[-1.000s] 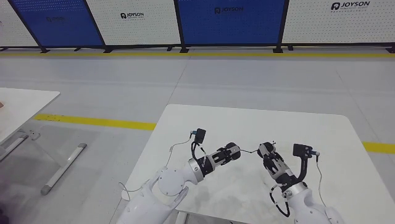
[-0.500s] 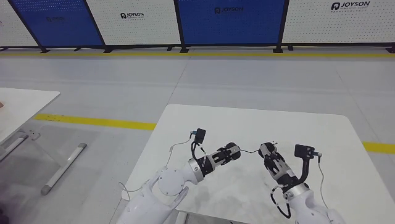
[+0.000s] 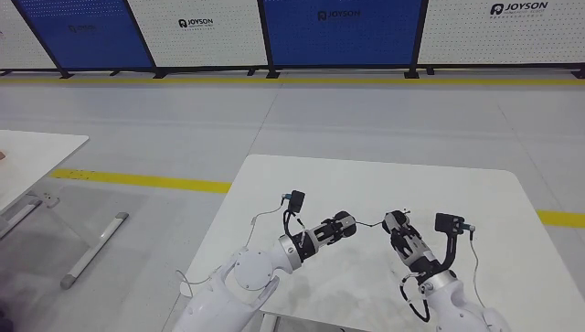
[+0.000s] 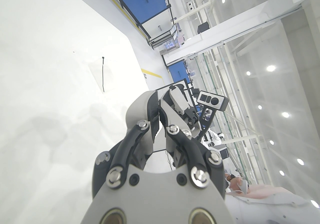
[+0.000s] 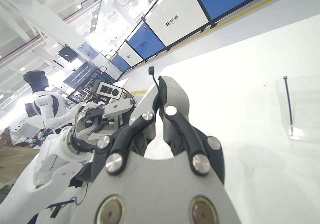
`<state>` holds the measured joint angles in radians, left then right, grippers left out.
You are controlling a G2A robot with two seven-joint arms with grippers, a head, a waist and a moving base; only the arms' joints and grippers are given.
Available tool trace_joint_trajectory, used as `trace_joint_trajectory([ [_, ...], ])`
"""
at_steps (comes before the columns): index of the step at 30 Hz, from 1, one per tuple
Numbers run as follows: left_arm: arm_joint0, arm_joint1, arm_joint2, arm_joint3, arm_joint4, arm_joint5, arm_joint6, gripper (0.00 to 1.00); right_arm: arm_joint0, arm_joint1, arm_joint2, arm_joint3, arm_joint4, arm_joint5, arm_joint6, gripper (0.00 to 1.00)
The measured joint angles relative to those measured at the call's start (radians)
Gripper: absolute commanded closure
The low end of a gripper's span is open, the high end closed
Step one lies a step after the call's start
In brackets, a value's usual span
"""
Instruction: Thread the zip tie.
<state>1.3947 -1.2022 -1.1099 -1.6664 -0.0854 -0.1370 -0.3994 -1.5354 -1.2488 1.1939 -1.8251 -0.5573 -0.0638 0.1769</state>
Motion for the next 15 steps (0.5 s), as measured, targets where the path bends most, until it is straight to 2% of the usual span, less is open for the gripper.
trace_joint_trajectory([
  [15,0.0,0.0,0.0,0.0,0.0,0.0,0.0,1.0,-0.001,-0.001,0.005,-0.003,0.002,-0.005,0.012,1.0],
])
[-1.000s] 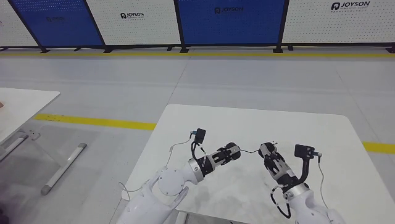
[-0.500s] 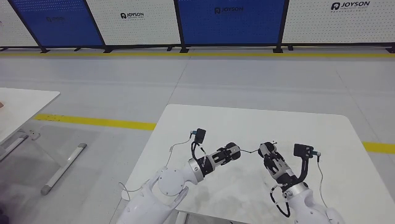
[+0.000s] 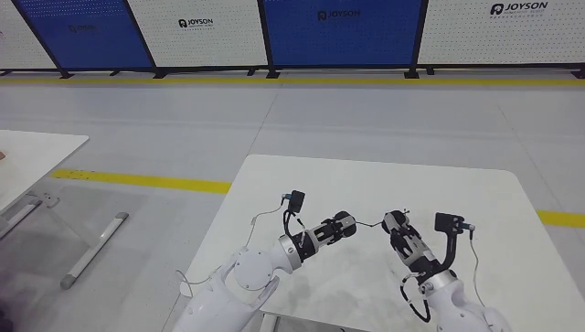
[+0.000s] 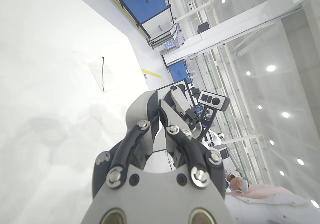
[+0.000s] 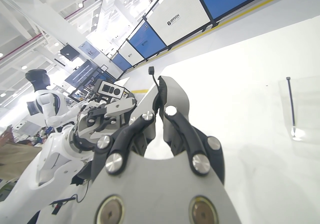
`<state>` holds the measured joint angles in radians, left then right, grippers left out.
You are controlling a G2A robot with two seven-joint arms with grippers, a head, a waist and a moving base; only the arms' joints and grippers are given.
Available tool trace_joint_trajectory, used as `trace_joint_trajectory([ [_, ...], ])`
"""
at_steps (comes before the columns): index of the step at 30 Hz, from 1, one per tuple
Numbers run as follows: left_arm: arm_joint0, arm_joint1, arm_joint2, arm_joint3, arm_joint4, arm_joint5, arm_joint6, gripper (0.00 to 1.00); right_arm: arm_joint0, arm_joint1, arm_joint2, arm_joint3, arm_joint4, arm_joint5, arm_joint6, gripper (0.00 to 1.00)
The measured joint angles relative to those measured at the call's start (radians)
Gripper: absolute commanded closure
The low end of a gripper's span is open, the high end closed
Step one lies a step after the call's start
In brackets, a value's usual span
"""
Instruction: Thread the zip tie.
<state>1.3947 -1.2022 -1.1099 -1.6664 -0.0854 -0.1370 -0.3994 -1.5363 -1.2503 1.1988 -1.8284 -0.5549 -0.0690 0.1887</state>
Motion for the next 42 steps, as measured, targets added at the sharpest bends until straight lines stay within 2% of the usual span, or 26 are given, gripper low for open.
trace_joint_trajectory([
  [12,0.0,0.0,0.0,0.0,0.0,0.0,0.0,1.0,-0.013,-0.001,0.013,-0.011,0.011,-0.006,-0.013,1.0],
  [42,0.0,0.0,0.0,0.0,0.0,0.0,0.0,1.0,0.002,-0.007,-0.008,0.011,0.008,0.003,0.008,1.0],
])
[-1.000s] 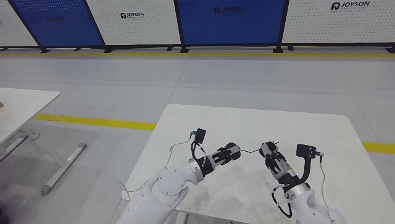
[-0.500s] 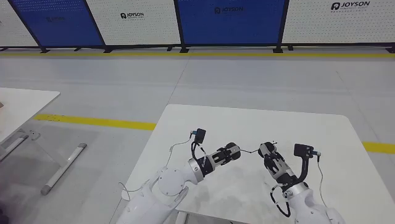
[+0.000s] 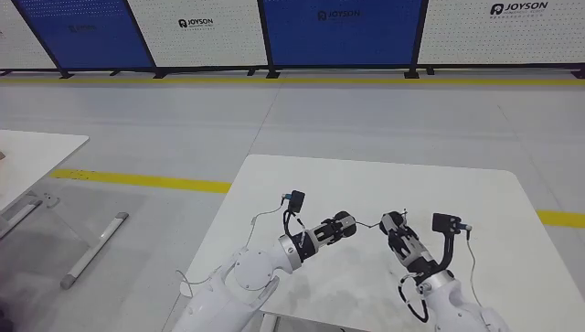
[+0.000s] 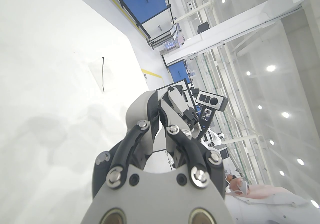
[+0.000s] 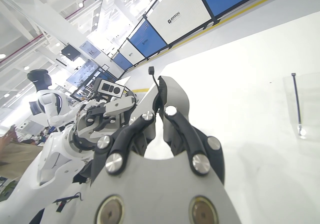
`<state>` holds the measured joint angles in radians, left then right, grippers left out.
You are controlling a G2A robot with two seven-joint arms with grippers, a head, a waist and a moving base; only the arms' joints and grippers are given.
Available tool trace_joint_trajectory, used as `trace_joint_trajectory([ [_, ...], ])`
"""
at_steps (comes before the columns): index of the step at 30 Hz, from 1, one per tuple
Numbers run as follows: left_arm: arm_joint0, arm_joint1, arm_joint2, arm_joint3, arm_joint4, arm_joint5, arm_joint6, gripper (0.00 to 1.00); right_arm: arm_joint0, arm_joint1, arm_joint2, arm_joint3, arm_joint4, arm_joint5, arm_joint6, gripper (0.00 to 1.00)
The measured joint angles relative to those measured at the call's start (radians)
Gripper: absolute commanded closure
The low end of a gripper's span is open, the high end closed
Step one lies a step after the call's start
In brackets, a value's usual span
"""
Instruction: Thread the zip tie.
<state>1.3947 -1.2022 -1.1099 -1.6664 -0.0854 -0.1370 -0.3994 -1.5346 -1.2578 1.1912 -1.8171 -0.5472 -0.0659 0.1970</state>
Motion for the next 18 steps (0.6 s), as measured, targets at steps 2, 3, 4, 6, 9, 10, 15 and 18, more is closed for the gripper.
trace_joint_trajectory([
  [2,0.0,0.0,0.0,0.0,0.0,0.0,0.0,1.0,0.004,-0.001,-0.004,0.006,0.002,0.004,0.004,1.0],
  [3,0.0,0.0,0.0,0.0,0.0,0.0,0.0,1.0,0.005,-0.002,-0.007,0.009,0.004,0.004,0.007,1.0],
  [4,0.0,0.0,0.0,0.0,0.0,0.0,0.0,1.0,0.006,-0.002,-0.011,0.01,0.004,0.003,0.01,1.0],
  [6,0.0,0.0,0.0,0.0,0.0,0.0,0.0,1.0,0.008,-0.003,-0.02,0.014,0.008,0.001,0.015,1.0],
  [9,0.0,0.0,0.0,0.0,0.0,0.0,0.0,1.0,0.011,-0.006,-0.025,0.019,0.024,0.005,0.012,1.0],
  [10,0.0,0.0,0.0,0.0,0.0,0.0,0.0,1.0,0.011,-0.006,-0.026,0.02,0.03,0.007,0.009,1.0],
  [15,0.0,0.0,0.0,0.0,0.001,0.0,0.002,1.0,0.004,-0.007,-0.015,0.016,0.054,0.007,-0.005,1.0],
  [18,0.001,-0.001,0.007,-0.002,0.015,0.003,0.023,1.0,-0.004,-0.007,-0.004,0.01,0.057,0.004,-0.021,1.0],
])
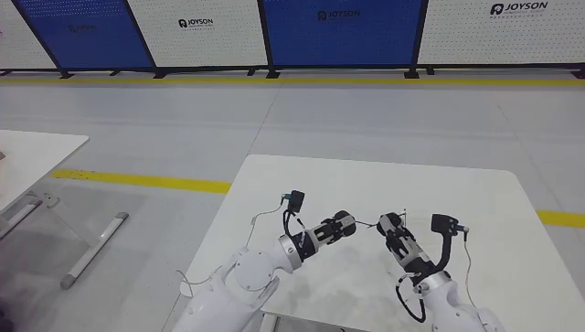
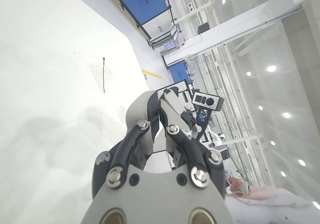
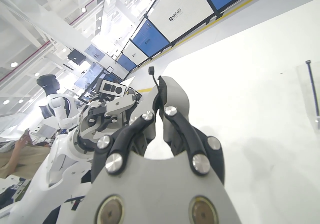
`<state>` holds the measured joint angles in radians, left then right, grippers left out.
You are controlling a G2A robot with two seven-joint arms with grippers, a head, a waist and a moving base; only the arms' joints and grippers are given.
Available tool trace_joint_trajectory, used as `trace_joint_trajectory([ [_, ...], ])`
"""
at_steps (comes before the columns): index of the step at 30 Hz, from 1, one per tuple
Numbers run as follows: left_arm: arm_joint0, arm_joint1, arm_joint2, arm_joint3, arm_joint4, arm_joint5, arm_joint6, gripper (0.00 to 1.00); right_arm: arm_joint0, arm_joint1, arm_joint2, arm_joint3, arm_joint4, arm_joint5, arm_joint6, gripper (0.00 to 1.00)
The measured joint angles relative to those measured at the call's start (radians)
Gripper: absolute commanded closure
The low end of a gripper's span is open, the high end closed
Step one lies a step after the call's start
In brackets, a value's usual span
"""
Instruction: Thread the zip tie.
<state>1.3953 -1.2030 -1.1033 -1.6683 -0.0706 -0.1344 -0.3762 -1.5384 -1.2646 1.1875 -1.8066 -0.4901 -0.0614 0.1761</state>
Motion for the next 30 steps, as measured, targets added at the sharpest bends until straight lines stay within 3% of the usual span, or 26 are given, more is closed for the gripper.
trace_joint_trajectory([
  [10,0.004,0.002,0.013,-0.004,0.064,0.003,0.039,1.0,-0.035,0.005,0.051,-0.031,-0.007,-0.009,-0.038,1.0],
  [30,0.006,0.002,0.015,-0.005,0.072,0.001,0.051,1.0,-0.018,0.0,0.024,-0.016,-0.007,0.005,-0.021,1.0],
])
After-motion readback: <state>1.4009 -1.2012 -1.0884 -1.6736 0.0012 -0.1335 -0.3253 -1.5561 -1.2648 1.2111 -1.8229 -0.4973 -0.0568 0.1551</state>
